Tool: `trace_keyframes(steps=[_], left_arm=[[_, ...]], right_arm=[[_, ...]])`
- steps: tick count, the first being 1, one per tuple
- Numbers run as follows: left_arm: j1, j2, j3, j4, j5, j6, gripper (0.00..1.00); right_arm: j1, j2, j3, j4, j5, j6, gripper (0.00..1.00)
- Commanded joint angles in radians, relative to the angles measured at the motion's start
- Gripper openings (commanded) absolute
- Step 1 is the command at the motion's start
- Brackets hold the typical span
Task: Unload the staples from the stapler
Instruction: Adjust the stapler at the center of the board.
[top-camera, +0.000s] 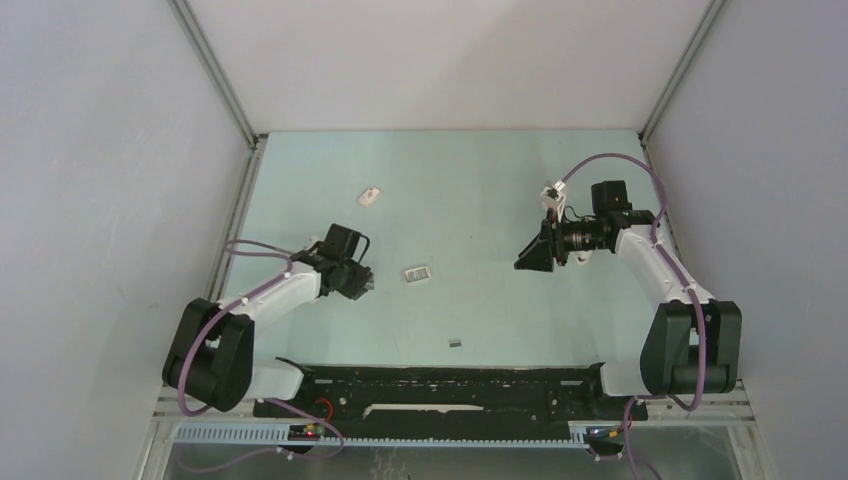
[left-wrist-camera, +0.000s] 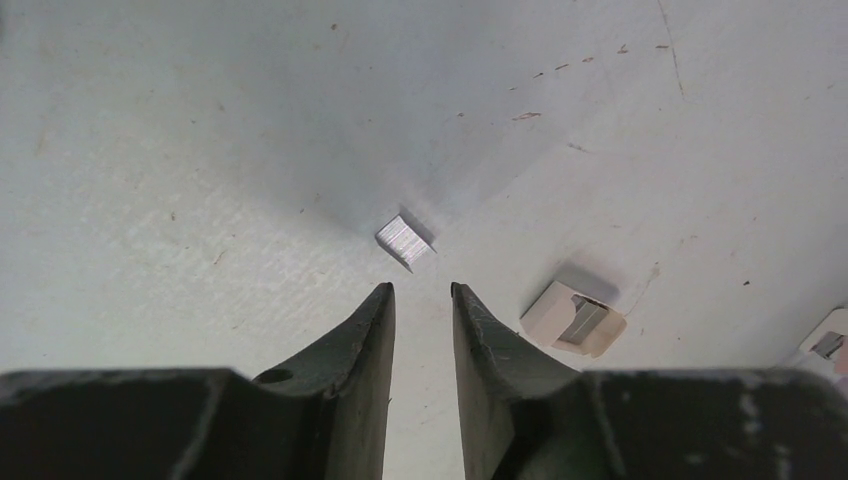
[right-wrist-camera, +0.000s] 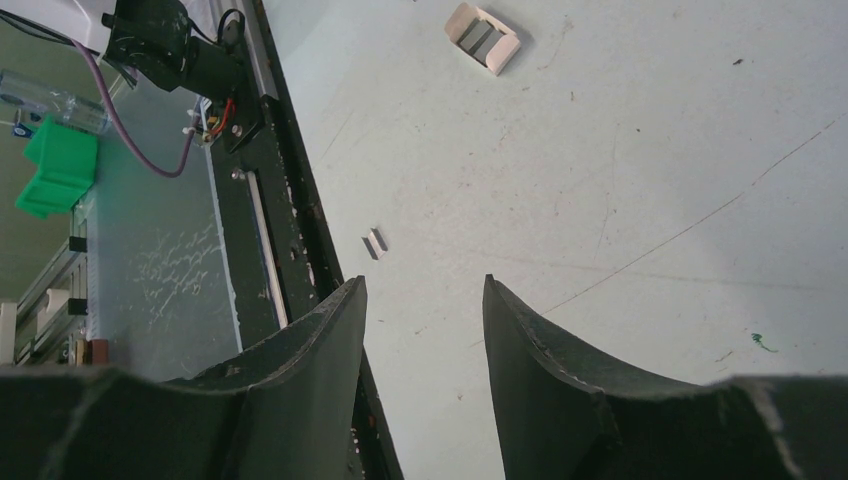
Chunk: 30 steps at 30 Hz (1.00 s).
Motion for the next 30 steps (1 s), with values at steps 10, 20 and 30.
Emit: trace_keyframes(steps=[10, 20, 30], left_arm=[[0.008, -0.025, -0.055, 0.076, 0.029, -0.061, 0.37], [0.008, -0.07, -0.059, 0.029, 0.008, -0.108, 0.38], [0.007, -0.065, -0.043, 0.015, 0.006, -0.105, 0.38]], right_arm=[[-0.004, 0.002, 0.0, -0.013, -0.033, -0.033, 0.56], [-0.007, 0.002, 0.0, -0.019, -0.046, -0.045, 0.56], [-0.007, 0.001, 0.0, -0.027, -0.065, -0.061, 0.56]])
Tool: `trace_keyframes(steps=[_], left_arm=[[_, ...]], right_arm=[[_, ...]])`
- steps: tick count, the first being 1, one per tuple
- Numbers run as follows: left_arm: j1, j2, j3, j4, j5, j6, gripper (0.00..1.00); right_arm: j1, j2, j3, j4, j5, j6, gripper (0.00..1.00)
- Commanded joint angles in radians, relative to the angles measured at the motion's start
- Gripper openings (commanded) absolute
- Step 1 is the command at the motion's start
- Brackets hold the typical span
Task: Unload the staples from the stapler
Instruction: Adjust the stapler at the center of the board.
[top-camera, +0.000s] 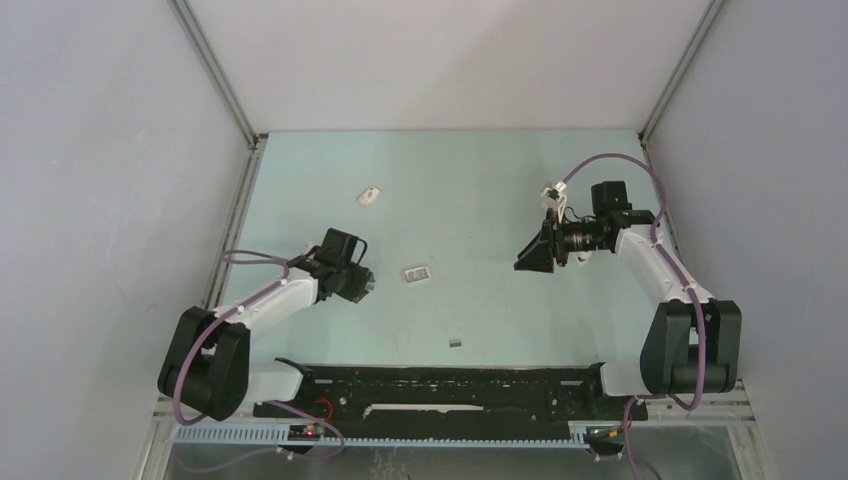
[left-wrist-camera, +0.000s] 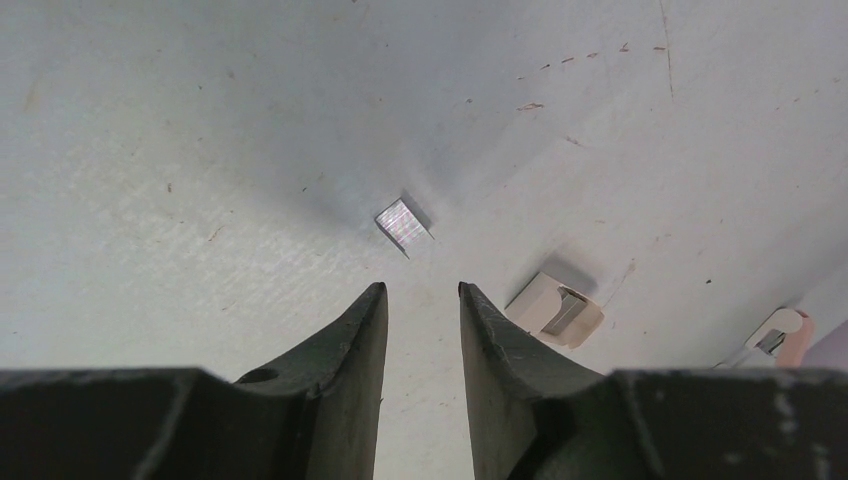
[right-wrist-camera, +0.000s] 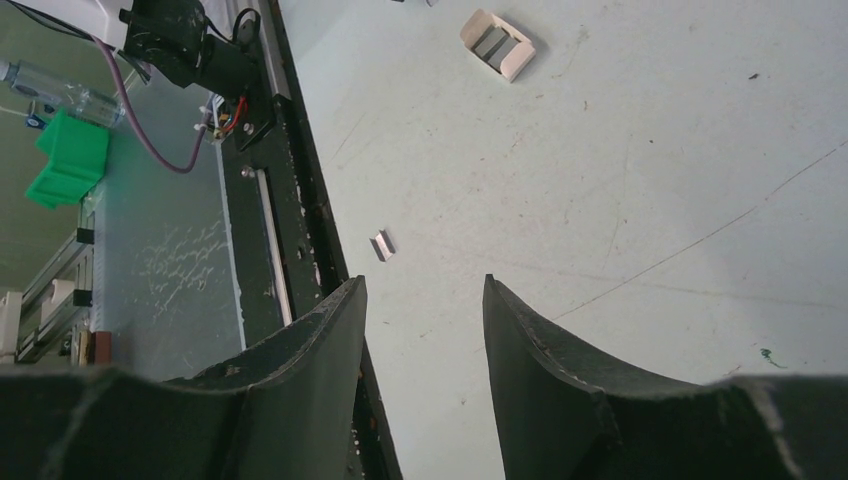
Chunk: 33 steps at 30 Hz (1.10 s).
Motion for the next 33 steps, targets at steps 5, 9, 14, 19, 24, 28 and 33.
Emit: trace_keyframes(steps=[5, 9, 14, 19, 24, 28, 33], left_arm=[[0.001, -0.023, 0.001, -0.014, -0.017, -0.016, 0.38], [-0.007, -0.019, 0.002, -0.014, -0.014, -0.026, 0.38], [-0.018, -0.01, 0.011, -0.026, -0.016, -0.039, 0.38], [-0.026, -0.002, 0.03, -0.052, -0.026, -0.047, 0.38], [-0.03, 0.0, 0.036, -0.06, -0.027, -0.054, 0.4], [-0.033, 0.001, 0.04, -0.06, -0.023, -0.057, 0.41], [-0.038, 0.005, 0.047, -0.061, -0.02, -0.051, 0.42]], right_arm=[[-0.035, -0.002, -0.001, -0.019, -0.042, -0.034, 0.56], [-0.038, -0.002, 0.001, -0.022, -0.045, -0.037, 0.56], [-0.039, -0.003, 0.0, -0.024, -0.052, -0.041, 0.56], [-0.04, -0.003, 0.0, -0.027, -0.059, -0.045, 0.56], [-0.046, -0.005, 0.001, -0.033, -0.066, -0.054, 0.56], [-0.05, -0.006, 0.001, -0.036, -0.071, -0.059, 0.56], [-0.053, -0.006, 0.001, -0.039, -0.081, -0.063, 0.56]])
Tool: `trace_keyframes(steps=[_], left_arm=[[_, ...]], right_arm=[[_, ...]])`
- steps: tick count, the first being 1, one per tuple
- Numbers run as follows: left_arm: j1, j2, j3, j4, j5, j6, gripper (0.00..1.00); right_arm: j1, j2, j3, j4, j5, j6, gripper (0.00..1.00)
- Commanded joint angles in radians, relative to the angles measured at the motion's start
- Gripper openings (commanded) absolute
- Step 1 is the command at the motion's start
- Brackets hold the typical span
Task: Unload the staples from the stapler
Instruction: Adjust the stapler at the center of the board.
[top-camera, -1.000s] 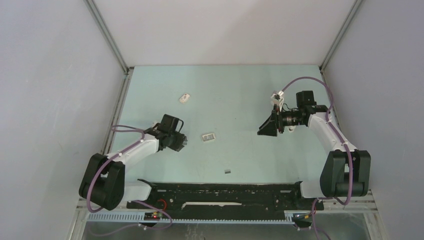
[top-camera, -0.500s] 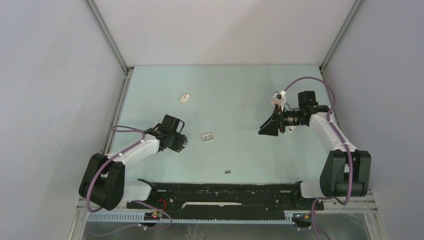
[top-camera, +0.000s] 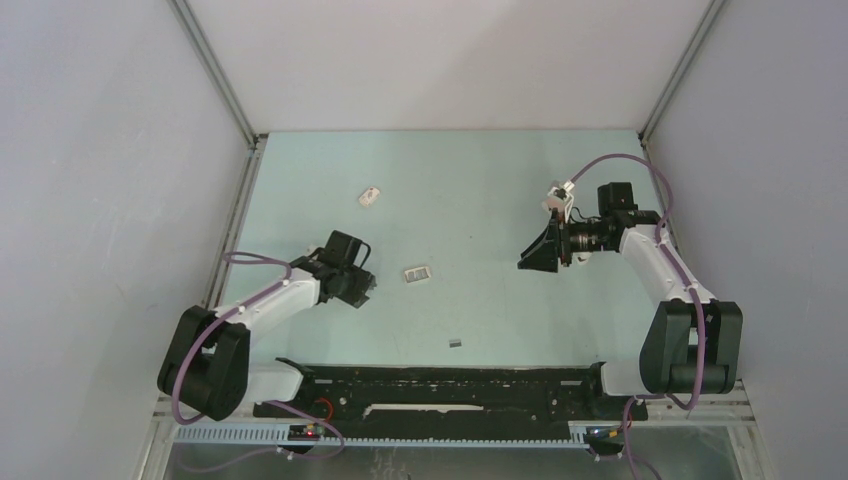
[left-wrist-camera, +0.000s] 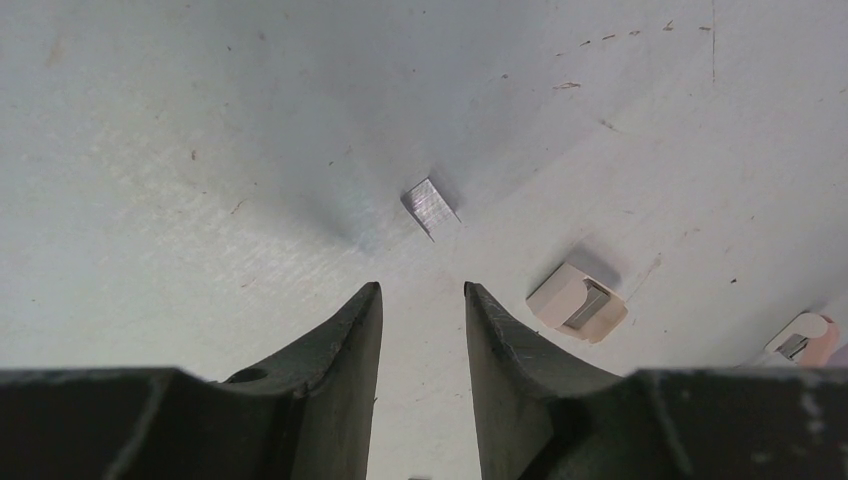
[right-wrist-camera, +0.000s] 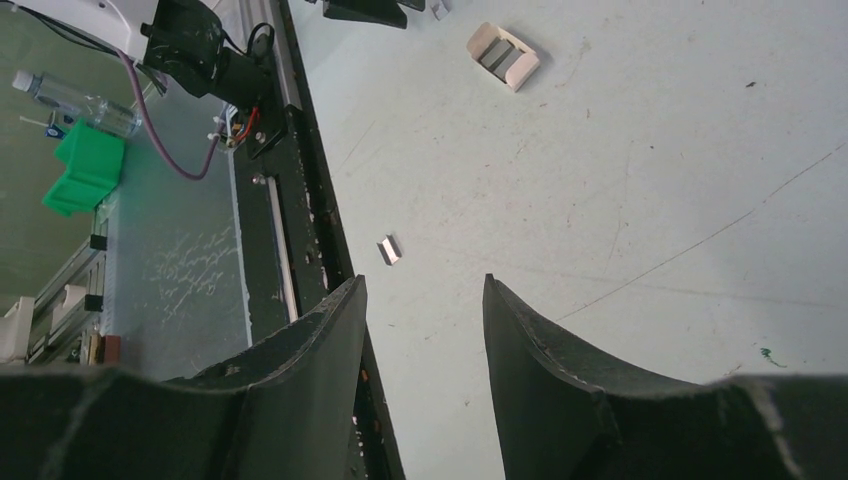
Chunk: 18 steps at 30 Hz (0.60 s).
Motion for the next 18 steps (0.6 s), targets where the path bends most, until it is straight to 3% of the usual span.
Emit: trace_keyframes(steps=[1, 18], left_arm=[[-0.008, 0.006, 0.047, -0.018, -0.011, -0.015, 0.42], [-0.023, 0.061, 0.095, -0.078, -0.02, -0.02, 0.43]], right_arm=[[-0.009, -0.008, 0.001, -0.006, -0.035, -0.026, 0.56], [-0.02, -0.014, 0.009, -0.027, -0.056, -0.044, 0.56]])
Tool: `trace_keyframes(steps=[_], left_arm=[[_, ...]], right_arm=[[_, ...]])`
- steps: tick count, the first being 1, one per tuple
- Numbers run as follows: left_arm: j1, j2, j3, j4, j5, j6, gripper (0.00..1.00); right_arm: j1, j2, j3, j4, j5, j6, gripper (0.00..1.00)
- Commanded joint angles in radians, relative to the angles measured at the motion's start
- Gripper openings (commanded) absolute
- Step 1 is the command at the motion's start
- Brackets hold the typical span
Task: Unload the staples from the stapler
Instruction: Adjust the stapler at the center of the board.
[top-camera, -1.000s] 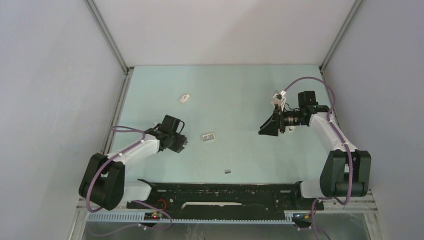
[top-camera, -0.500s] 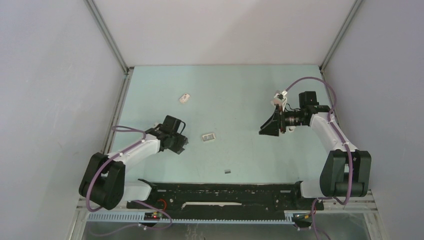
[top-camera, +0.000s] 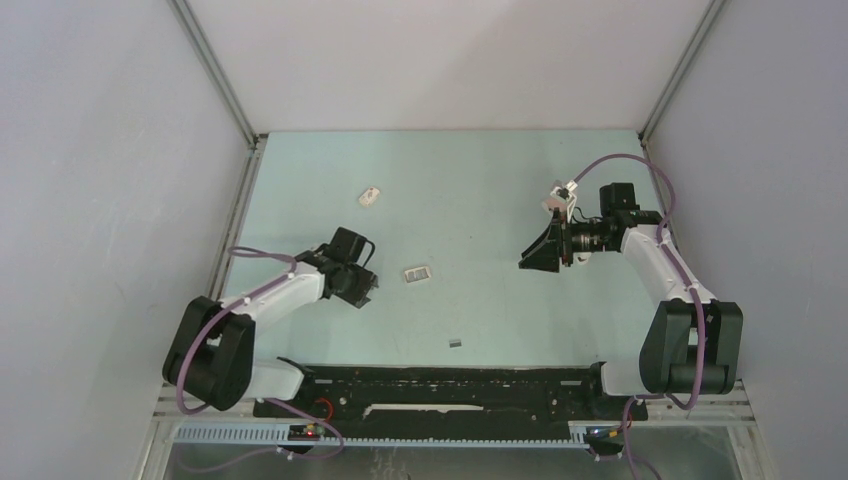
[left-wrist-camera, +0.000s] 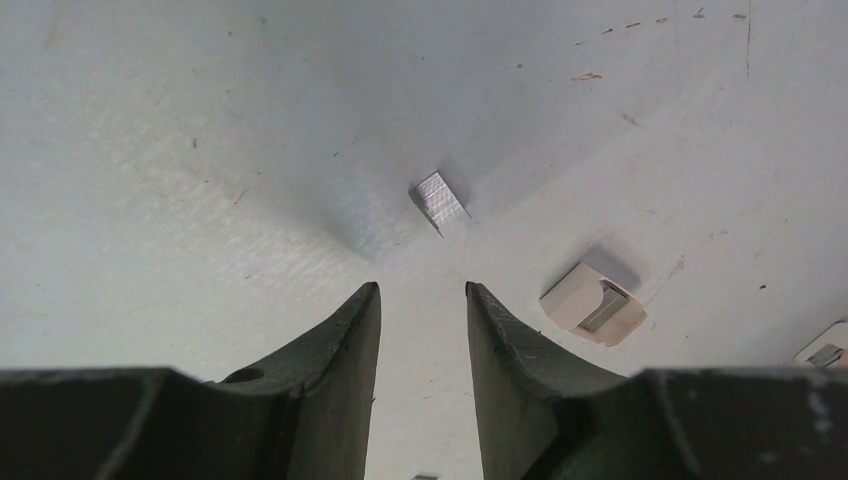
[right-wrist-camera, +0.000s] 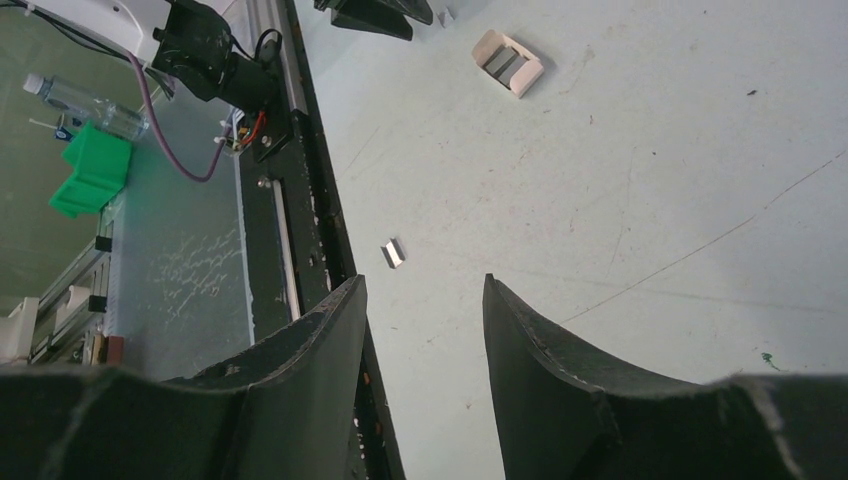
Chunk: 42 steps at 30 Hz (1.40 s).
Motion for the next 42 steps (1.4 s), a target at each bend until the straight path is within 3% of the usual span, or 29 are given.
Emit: trace_keyframes(steps=[1, 22, 42], left_arm=[[-0.01, 0.023, 0.063, -0.037, -0.024, -0.022, 0.43], [0.017, 0.214, 0.215, -0.163, -0.044, -0.068, 0.42], [0.065, 0.261, 0.239, -0.154, -0.021, -0.037, 0.4]], right_arm=[[-0.008, -0.015, 0.01, -0.016, -0.032, -0.028, 0.56], [-0.019, -0.017, 0.01, -0.021, -0.042, -0.032, 0.56], [-0.029, -0.017, 0.009, -0.027, -0.044, -0.038, 0.55]])
